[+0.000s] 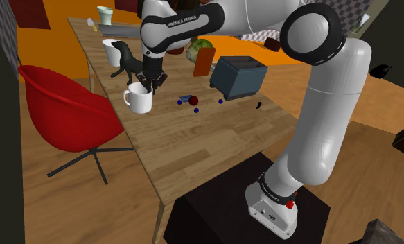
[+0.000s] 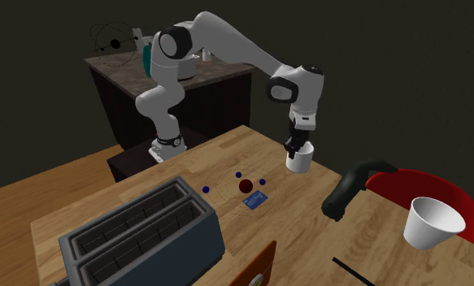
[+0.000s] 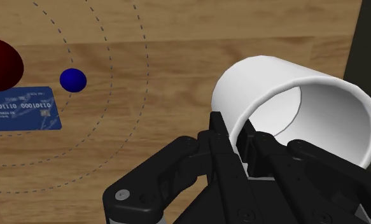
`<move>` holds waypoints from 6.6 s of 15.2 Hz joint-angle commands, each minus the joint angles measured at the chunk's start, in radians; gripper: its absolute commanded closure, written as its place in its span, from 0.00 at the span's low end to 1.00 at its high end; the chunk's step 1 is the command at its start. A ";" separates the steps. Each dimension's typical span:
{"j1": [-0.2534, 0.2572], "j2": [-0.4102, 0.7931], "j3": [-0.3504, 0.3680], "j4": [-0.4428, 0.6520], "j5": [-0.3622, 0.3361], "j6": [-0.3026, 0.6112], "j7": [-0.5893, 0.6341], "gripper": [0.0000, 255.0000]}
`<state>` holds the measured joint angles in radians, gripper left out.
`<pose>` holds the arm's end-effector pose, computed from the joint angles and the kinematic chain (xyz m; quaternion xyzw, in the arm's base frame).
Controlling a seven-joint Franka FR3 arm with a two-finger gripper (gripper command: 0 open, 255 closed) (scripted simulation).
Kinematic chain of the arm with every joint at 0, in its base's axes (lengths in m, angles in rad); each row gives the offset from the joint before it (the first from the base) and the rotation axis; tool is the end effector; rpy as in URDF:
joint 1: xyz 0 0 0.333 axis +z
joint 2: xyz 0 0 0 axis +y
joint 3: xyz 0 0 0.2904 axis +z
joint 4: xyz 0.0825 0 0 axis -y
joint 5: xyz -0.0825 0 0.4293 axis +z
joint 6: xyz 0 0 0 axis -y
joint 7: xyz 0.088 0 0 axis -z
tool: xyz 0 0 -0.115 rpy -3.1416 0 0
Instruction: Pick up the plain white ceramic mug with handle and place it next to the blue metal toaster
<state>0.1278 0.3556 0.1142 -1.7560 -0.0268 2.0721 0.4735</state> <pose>0.6541 0.1559 0.3092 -0.9935 0.1120 0.0202 0.0013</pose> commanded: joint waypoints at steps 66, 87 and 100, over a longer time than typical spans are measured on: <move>-0.164 -0.395 -0.106 0.179 0.033 -0.574 -0.276 1.00; -0.367 -0.604 -0.393 -0.039 -0.054 -0.555 -0.760 1.00; -0.372 -0.635 -0.396 -0.244 -0.064 -0.380 -0.750 1.00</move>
<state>-0.2435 -0.2770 -0.2820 -1.9815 -0.0903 1.6752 -0.2781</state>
